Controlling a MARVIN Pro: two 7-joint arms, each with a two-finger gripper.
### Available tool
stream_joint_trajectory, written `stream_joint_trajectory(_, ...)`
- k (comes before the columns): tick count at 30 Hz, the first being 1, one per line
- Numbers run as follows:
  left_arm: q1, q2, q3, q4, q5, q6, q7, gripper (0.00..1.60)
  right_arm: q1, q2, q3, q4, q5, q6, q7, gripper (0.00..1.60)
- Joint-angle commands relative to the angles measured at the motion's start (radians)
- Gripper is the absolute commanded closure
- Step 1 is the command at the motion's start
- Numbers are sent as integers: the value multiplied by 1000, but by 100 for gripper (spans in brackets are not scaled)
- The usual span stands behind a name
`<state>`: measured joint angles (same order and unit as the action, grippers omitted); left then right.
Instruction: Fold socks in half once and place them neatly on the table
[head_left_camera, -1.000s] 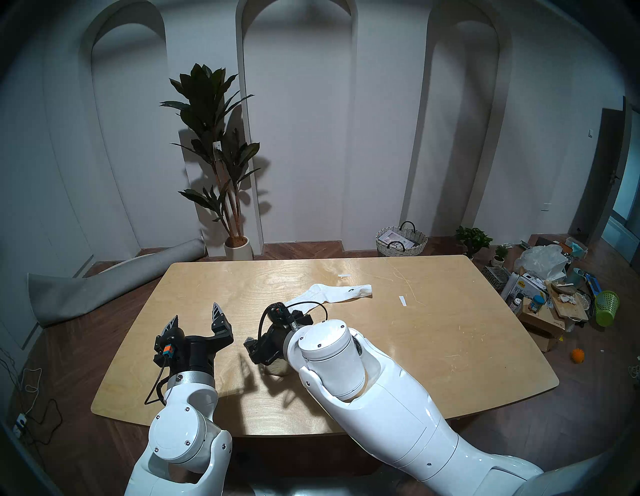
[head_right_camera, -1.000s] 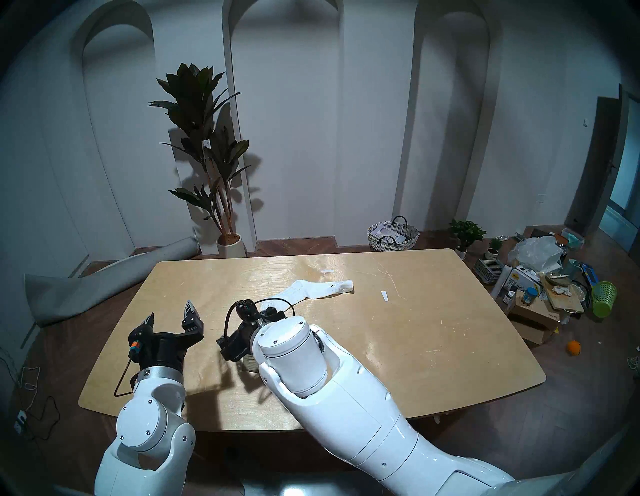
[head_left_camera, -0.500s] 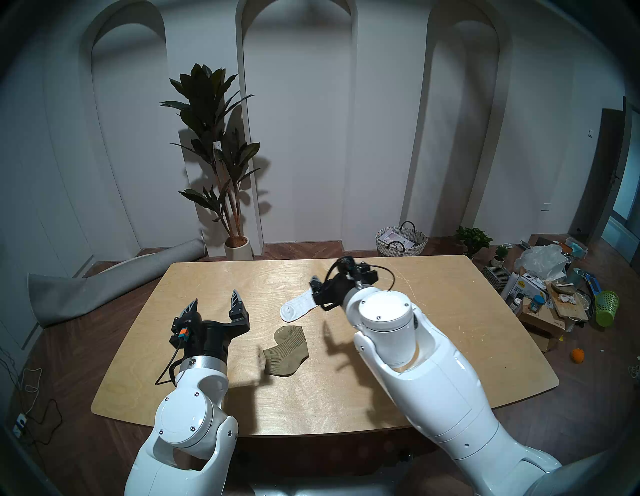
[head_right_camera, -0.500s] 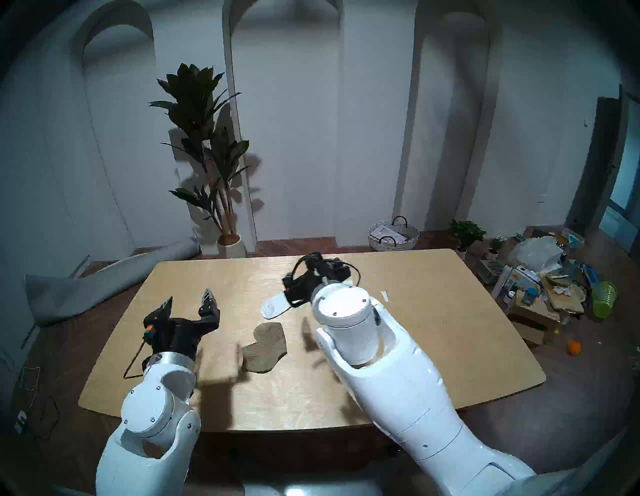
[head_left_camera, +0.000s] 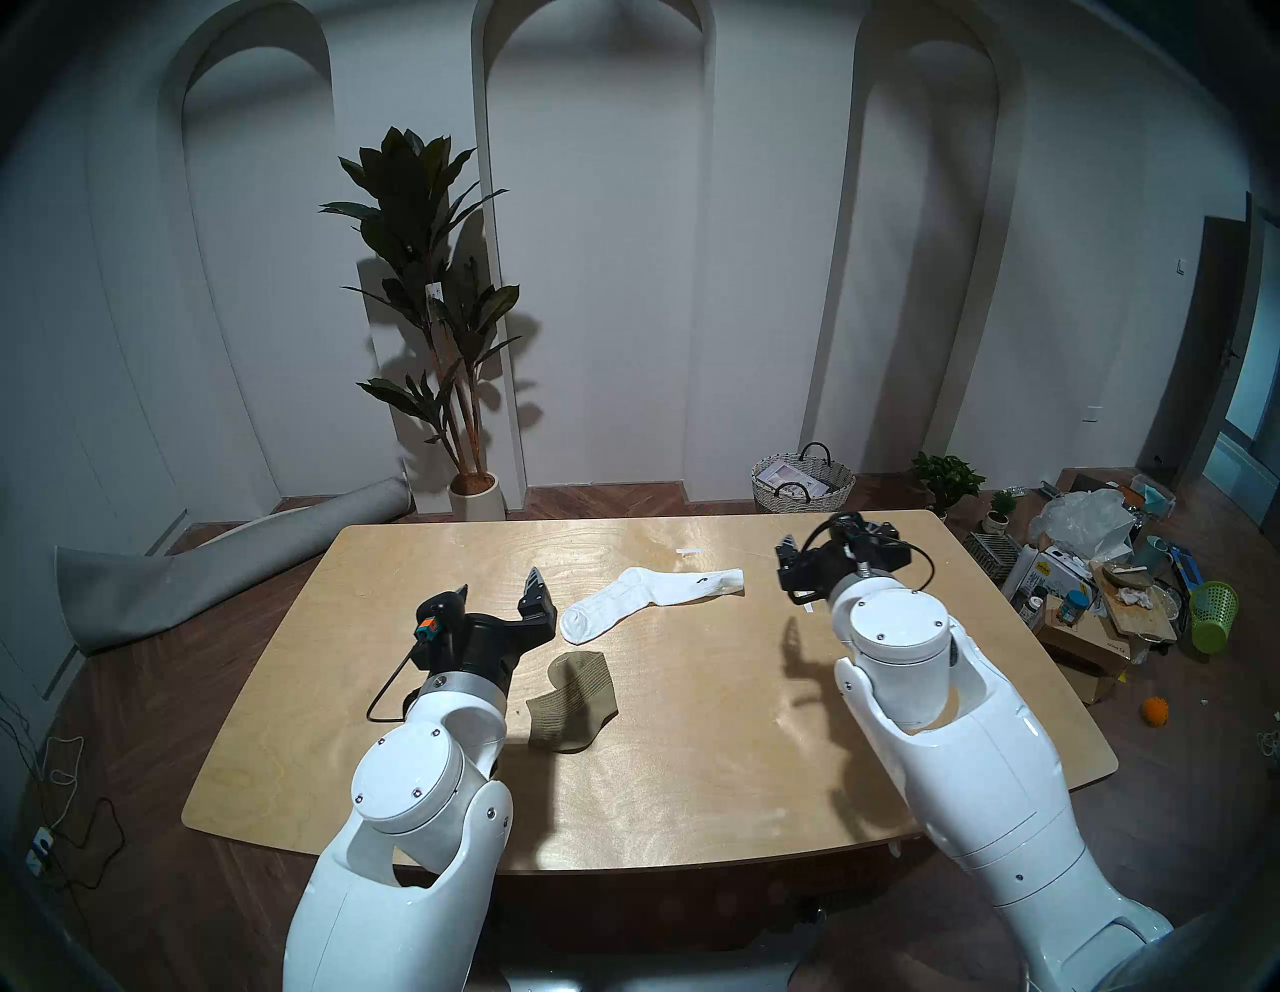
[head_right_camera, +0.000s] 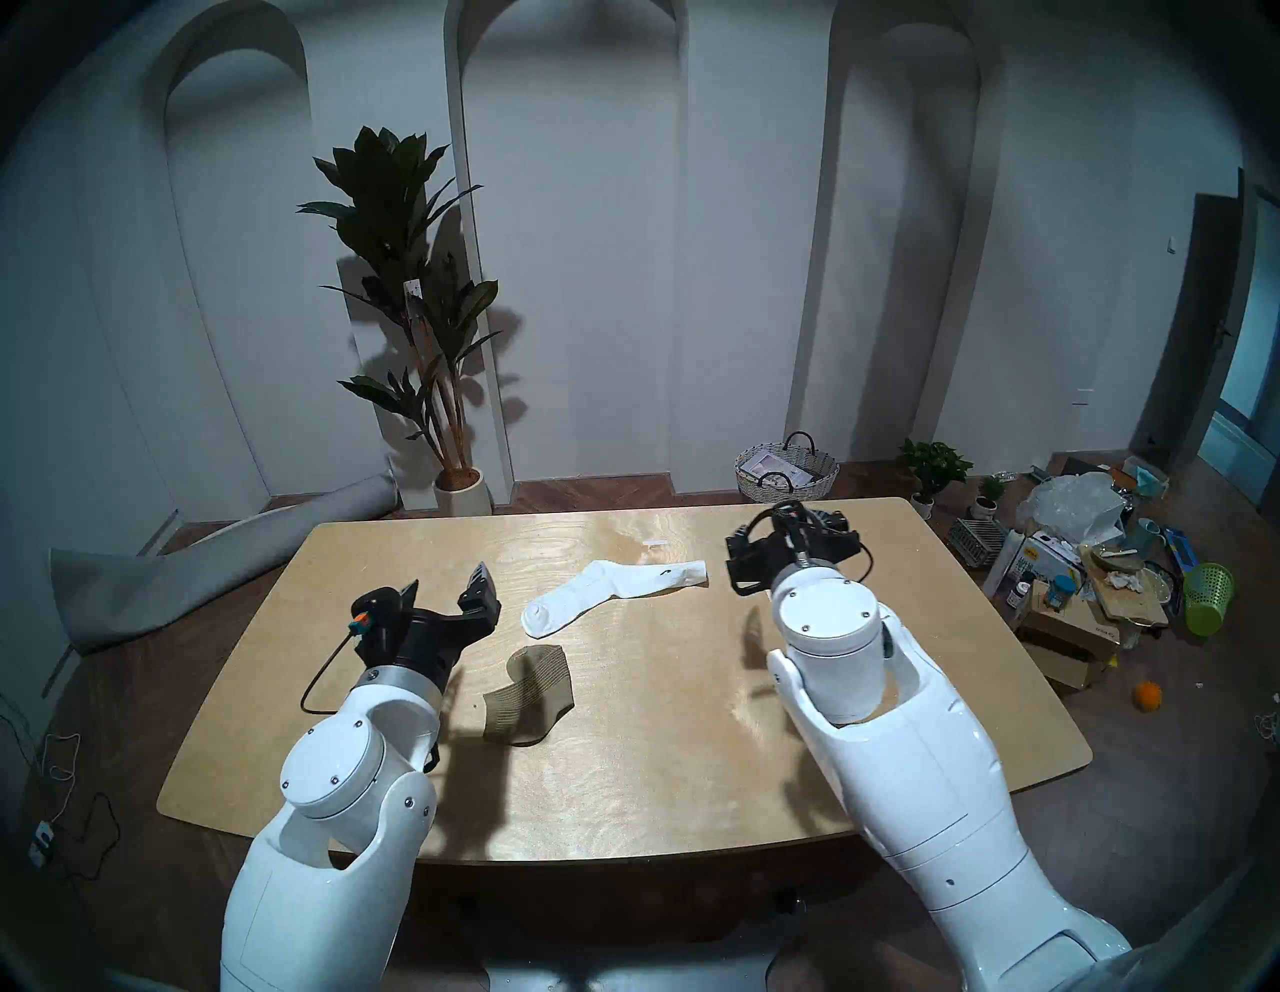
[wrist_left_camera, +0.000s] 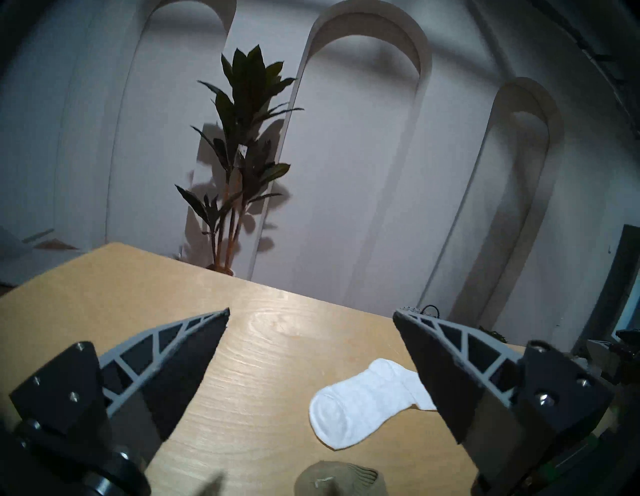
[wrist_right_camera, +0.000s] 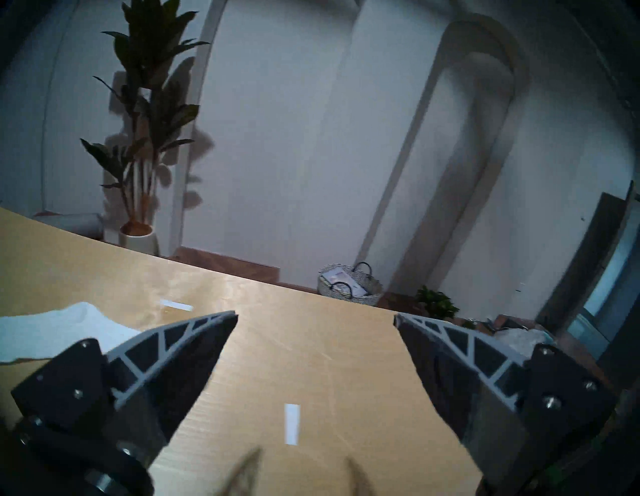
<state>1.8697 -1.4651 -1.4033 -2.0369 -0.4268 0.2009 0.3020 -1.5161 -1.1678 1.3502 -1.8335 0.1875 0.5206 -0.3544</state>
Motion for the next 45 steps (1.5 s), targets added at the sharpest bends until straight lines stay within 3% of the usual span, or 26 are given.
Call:
stream_joint_trajectory(1, -110, -87, -12, 27, -127, 40, -8, 0, -26, 43, 127, 17, 23, -61, -20, 0)
stream_joint_trajectory(7, -177, -122, -57, 102, -275, 102, -1, 0, -49, 44, 211, 32, 63, -119, -16, 0)
stream_joint_trajectory(9, -178, -122, -63, 111, -291, 113, -3, 0, -51, 45, 220, 33, 68, -129, -14, 0)
stream_joint_trajectory(12, -218, -132, -96, 178, -383, 199, -12, 6, -66, 42, 264, 37, 101, -199, 5, 0)
stream_joint_trajectory(16, -247, -88, -126, 232, -447, 280, -30, 20, -79, 36, 293, 40, 132, -252, 35, 0)
stream_joint_trajectory(18, -268, -73, -148, 252, -486, 331, -40, 18, -88, 36, 301, 44, 144, -290, 57, 0)
stream_joint_trajectory(22, -305, -20, -161, 265, -521, 414, -66, 12, -97, 30, 305, 55, 164, -352, 89, 0)
stream_joint_trajectory(28, -339, 55, -158, 296, -586, 541, -100, 35, -104, 26, 308, 71, 187, -445, 141, 0)
stream_joint_trajectory(37, -428, 119, -150, 394, -626, 719, -132, 29, -123, 19, 344, 91, 243, -571, 216, 0)
stream_joint_trajectory(38, -440, 121, -150, 407, -631, 737, -136, 45, -126, 20, 349, 96, 251, -585, 229, 0)
stream_joint_trajectory(41, -463, 128, -148, 427, -633, 759, -136, 44, -137, 46, 359, 109, 269, -593, 279, 0)
stream_joint_trajectory(43, -490, 126, -153, 456, -641, 759, -136, 32, -145, 70, 356, 121, 253, -609, 309, 0)
stream_joint_trajectory(45, -500, 121, -166, 467, -653, 759, -138, 31, -148, 75, 360, 129, 260, -619, 332, 0)
